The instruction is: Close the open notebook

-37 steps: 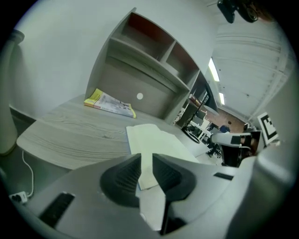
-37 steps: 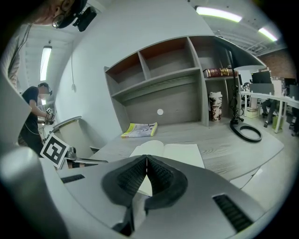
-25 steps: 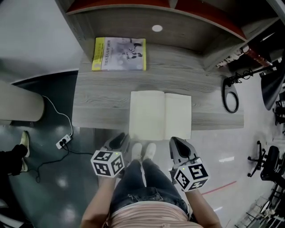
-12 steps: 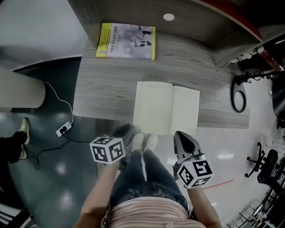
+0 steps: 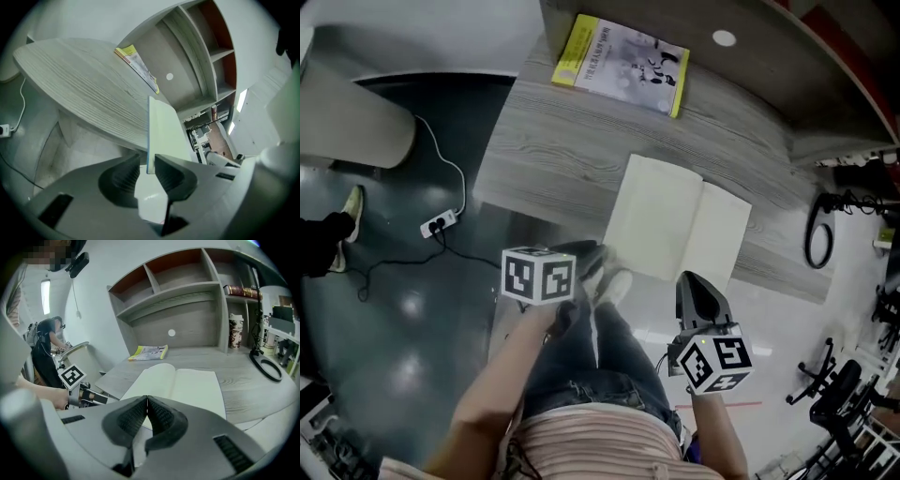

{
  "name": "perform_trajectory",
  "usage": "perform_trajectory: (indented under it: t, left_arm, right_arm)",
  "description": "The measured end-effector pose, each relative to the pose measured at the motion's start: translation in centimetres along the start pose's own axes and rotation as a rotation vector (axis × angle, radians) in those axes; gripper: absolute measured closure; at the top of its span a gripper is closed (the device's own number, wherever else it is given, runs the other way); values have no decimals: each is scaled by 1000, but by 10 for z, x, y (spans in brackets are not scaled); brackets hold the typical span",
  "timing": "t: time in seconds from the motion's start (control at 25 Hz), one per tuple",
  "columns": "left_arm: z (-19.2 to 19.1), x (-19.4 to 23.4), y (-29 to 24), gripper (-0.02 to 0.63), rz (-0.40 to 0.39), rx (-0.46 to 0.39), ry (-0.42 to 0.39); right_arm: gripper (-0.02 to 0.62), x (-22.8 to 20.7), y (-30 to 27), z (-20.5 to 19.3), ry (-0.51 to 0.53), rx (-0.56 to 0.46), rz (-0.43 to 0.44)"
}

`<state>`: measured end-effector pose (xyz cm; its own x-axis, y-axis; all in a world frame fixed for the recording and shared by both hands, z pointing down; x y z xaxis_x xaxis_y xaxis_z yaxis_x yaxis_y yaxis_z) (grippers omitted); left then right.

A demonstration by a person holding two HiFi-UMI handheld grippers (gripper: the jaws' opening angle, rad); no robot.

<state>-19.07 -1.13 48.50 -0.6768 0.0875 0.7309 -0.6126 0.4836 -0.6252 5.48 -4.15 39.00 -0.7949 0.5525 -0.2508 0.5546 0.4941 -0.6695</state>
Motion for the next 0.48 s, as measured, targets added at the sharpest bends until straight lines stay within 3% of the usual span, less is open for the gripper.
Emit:
perform_trajectory:
  t: [0.48]
  left_arm:
    - [8, 0, -6, 528, -76, 71, 46]
  right_arm:
    - [587, 1, -24, 12, 43, 174, 56]
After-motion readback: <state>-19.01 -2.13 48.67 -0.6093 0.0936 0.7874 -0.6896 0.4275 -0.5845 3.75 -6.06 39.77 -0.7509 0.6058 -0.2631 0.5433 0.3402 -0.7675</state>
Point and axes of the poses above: the fingertips, and each gripper's own axes: y backward along the fingers, x to its left, z out of its top, the point moved 9 cm from there along y, backward along the fingers, and after that the axes turned 4 degrees about x, right-handed, at the moved point
